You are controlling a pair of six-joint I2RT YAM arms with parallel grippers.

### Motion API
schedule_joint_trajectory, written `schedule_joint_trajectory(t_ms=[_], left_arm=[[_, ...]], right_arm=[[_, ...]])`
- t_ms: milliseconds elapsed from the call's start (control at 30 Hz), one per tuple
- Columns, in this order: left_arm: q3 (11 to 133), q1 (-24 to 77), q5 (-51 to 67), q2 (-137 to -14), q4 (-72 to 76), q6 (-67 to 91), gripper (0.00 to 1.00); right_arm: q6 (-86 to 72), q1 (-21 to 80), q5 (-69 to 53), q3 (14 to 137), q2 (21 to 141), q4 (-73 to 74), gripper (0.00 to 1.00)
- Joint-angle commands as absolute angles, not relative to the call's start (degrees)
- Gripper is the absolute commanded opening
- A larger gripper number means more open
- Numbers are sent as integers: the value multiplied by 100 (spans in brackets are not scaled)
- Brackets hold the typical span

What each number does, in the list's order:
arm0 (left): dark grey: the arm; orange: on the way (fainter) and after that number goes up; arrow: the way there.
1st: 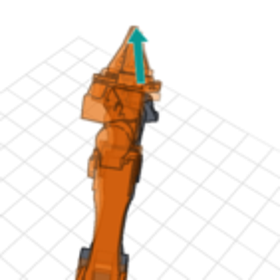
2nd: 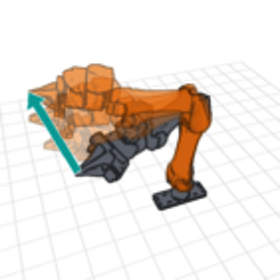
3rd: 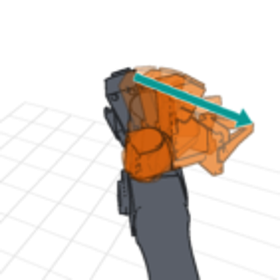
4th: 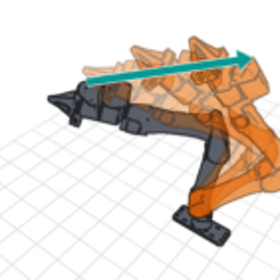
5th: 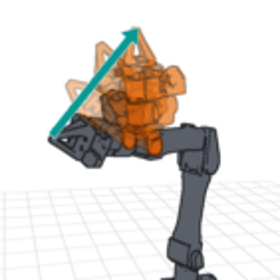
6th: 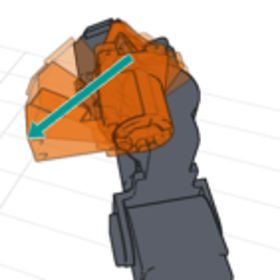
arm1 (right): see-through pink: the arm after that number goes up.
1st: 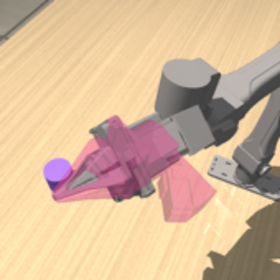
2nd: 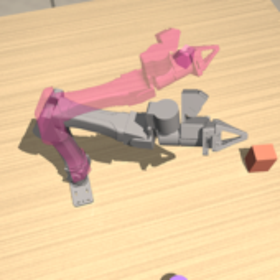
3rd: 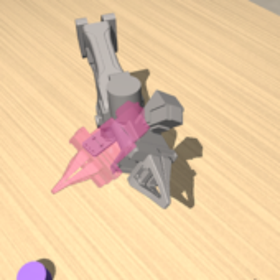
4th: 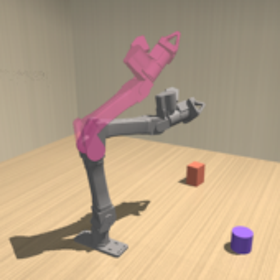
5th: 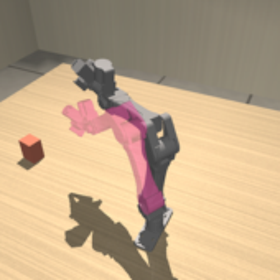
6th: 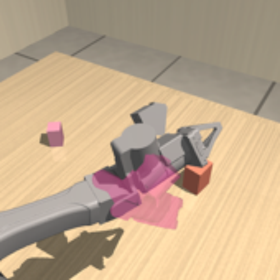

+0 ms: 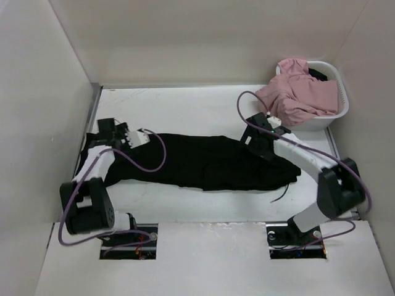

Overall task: Fold and stack the trousers
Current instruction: Fold the trousers

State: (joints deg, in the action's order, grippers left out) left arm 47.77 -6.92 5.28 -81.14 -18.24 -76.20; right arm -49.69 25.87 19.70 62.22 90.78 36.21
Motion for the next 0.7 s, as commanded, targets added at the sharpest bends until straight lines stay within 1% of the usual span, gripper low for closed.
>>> schedule_joint_trajectory(t_ms=[0,67,133,167,233,267,333,433,567,600,633,667], left_arm=[[5229,-1487,756,-7270,-3204,-8093,79],[5186,-1997,782,-7015,-3925,-8488,79],[4915,-2489,730,-6873,-4270,-8962,80],[4713,-2744,642,-6864,-4184,-9200,80],[4326,-3202,502,-7082,-3354,-9412,80],[4220,-3386,370,-7267,-2931,-9448,80],[4218,-3581,159,-7653,-2576,-9501,79],[4324,-3783,132,-7927,-2471,-9527,79],[4368,-3898,-17,-8270,-2180,-9571,79],[4351,-3898,-87,-8349,-2136,-9589,76],[4333,-3916,-166,-8454,-2110,-9598,69],[4342,-3933,-219,-8559,-2075,-9606,57]], right_arm=[[-4535,2571,2224,6074,7659,3602,100],[-4806,2501,2198,5785,6956,4032,100],[-5437,2299,2075,5276,6253,4506,100],[-5728,2159,1979,4952,5858,4622,100],[-6151,1834,1750,4309,5136,4658,100],[-6318,1597,1619,3985,4776,4650,100],[-6477,1070,1268,3474,4239,4623,100],[-6539,550,819,3086,3833,4518,100],[-6732,391,668,2813,3761,4185,100],[-6767,382,651,2795,3840,4079,100],[-6776,382,624,2786,3963,3965,100],[-6750,382,589,2786,4112,3868,100]])
